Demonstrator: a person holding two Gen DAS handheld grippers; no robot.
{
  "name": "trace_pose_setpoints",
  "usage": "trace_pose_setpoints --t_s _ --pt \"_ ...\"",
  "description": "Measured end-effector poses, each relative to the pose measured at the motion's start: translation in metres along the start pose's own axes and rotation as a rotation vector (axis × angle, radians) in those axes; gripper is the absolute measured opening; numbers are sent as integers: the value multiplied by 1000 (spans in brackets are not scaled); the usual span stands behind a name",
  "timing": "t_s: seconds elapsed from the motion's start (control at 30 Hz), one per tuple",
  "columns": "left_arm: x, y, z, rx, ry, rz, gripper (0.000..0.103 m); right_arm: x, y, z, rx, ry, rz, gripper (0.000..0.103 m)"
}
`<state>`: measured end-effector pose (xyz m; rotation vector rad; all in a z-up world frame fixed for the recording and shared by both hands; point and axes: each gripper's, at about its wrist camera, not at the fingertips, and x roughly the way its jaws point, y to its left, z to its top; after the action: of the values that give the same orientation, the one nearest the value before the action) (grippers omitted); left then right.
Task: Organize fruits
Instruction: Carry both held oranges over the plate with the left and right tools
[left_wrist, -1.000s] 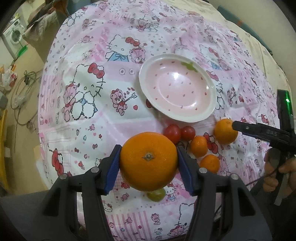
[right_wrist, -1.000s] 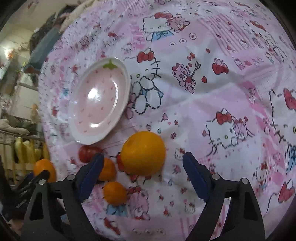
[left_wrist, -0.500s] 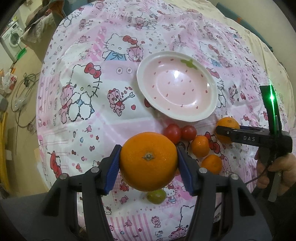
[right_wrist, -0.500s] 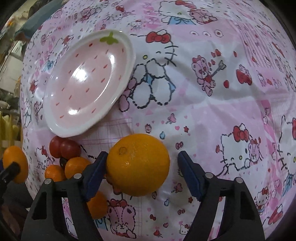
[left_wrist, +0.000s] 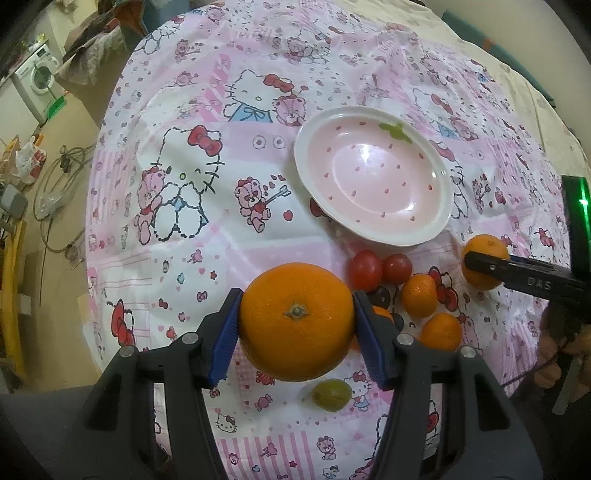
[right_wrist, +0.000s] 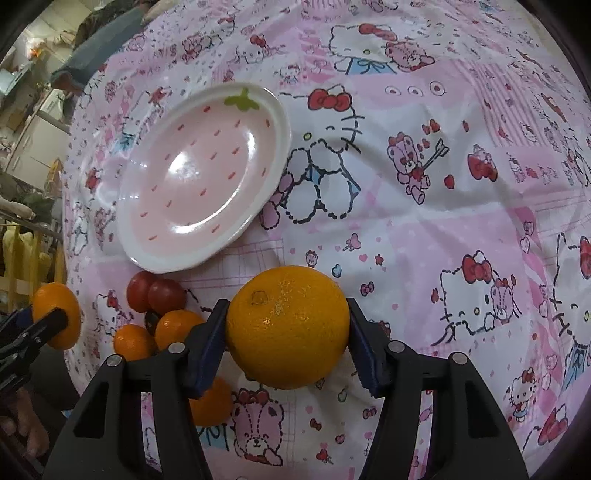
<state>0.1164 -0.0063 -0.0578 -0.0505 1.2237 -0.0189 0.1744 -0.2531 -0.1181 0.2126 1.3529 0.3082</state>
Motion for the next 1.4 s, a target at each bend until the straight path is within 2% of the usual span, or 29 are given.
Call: trace_pose_setpoints --t_s 0.27,0.37,0.63,0.73,0.9,1.07,1.17,1.4 --pt "-10 1 6 -16 -16 11 54 -31 -7 -7 30 -76 37 62" --pt "-17 -2 19 -6 -22 9 54 -48 -10 -6 38 -128 77 62" --pt "-41 -22 63 53 -106 17 54 -95 3 16 2 -309 159 62" --pt "-40 -29 78 76 -108 26 54 -103 5 27 -16 -342 180 62" --pt "-29 -40 99 109 -107 33 54 -101 6 46 -45 -358 192 62" --pt "-9 -46 118 135 -96 44 54 -84 2 74 -61 -336 185 62" --pt "9 -47 129 142 -96 61 54 -68 1 91 -70 -308 188 62" --pt "55 -37 138 120 -8 65 54 -14 13 125 -134 -204 157 62"
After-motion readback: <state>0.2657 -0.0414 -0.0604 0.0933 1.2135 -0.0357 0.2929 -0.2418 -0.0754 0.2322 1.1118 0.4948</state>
